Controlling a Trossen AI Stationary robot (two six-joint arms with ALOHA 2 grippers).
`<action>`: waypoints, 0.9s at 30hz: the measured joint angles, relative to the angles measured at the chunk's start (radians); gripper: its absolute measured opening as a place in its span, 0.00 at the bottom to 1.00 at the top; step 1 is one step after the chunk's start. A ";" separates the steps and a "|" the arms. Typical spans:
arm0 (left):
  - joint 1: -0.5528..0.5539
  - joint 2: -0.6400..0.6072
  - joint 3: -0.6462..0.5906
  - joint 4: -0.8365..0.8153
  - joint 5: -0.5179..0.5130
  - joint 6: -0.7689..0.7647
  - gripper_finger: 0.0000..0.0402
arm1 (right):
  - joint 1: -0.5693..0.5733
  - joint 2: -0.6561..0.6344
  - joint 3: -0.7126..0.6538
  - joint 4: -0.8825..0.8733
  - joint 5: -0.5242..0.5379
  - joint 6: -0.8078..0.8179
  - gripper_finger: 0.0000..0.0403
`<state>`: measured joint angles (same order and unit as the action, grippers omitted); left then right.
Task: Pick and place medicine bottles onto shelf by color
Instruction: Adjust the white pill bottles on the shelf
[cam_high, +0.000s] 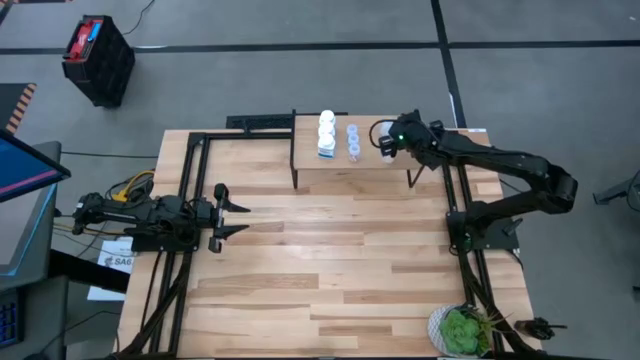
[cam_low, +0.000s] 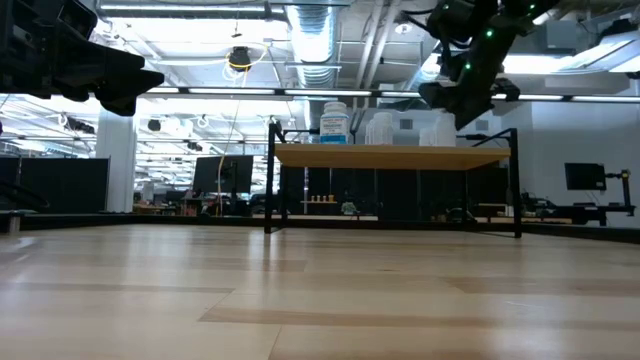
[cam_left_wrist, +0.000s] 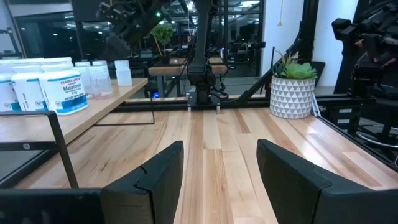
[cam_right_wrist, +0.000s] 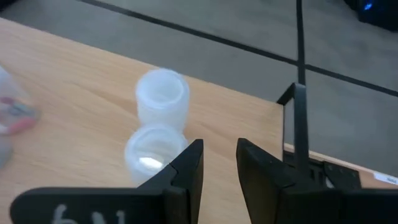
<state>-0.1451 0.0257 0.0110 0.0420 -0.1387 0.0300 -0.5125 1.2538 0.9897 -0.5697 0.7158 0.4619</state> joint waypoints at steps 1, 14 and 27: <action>0.000 0.000 0.000 0.000 0.000 0.000 0.48 | 0.000 -0.001 0.000 0.006 -0.009 -0.001 0.29; 0.000 0.000 0.000 0.000 0.000 0.000 0.48 | 0.002 0.001 0.005 0.021 -0.063 -0.051 0.29; 0.000 0.000 0.000 0.000 0.000 0.000 0.48 | 0.111 0.000 0.290 -0.518 -0.078 0.105 0.29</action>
<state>-0.1452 0.0257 0.0112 0.0418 -0.1390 0.0299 -0.4014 1.2541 1.2793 -1.0877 0.6379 0.5667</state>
